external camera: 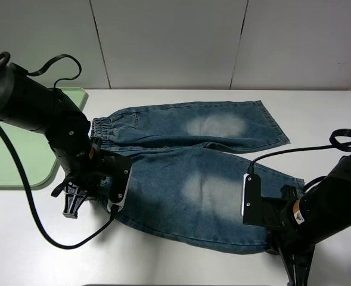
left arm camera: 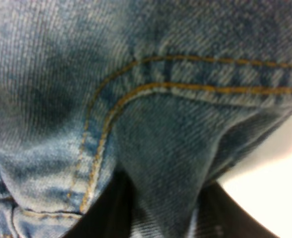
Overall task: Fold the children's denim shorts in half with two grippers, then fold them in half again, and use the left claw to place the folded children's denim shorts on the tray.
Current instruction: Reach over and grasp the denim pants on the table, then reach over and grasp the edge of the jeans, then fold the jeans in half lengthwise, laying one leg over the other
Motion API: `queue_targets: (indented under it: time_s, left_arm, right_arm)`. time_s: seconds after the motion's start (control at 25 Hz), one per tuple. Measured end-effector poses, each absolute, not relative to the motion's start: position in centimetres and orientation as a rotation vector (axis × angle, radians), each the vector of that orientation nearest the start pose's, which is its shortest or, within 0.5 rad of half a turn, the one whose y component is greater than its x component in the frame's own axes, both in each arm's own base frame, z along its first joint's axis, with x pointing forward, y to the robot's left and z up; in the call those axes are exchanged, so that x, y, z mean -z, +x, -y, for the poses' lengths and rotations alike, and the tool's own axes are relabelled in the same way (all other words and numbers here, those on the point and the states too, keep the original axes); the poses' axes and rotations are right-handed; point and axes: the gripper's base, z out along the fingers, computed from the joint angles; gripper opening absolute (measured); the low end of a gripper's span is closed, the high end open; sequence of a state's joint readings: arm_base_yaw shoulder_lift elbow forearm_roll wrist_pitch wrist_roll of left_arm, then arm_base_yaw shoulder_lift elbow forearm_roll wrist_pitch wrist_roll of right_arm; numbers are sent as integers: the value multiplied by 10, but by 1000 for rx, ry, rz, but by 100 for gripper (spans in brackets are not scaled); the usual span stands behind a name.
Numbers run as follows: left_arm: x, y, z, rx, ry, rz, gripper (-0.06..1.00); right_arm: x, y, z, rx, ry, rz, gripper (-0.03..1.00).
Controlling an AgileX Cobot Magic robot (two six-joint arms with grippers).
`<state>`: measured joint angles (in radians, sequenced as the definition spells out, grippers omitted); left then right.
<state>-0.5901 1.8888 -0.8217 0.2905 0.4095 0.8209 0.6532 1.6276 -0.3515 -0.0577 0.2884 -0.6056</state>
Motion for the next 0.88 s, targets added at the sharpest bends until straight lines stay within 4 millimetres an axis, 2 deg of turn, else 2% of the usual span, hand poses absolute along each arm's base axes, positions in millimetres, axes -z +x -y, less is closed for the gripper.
queue_targets:
  time_s: [0.08, 0.2, 0.68, 0.88]
  left_arm:
    - [-94, 255, 159, 263, -2438, 2213, 13]
    - [-94, 255, 159, 263, -2438, 2213, 4]
    - [-96, 256, 160, 264, -2444, 2235, 2]
    - [-102, 256, 159, 273, -2444, 2242, 2]
  right_arm:
    - [-88, 142, -107, 27, -1860, -2406, -3]
    - [-88, 142, -107, 28, -1862, -2403, -3]
    - [-88, 143, -107, 28, -1860, -2405, -3]
    - [-99, 153, -114, 34, -1808, -2461, -3]
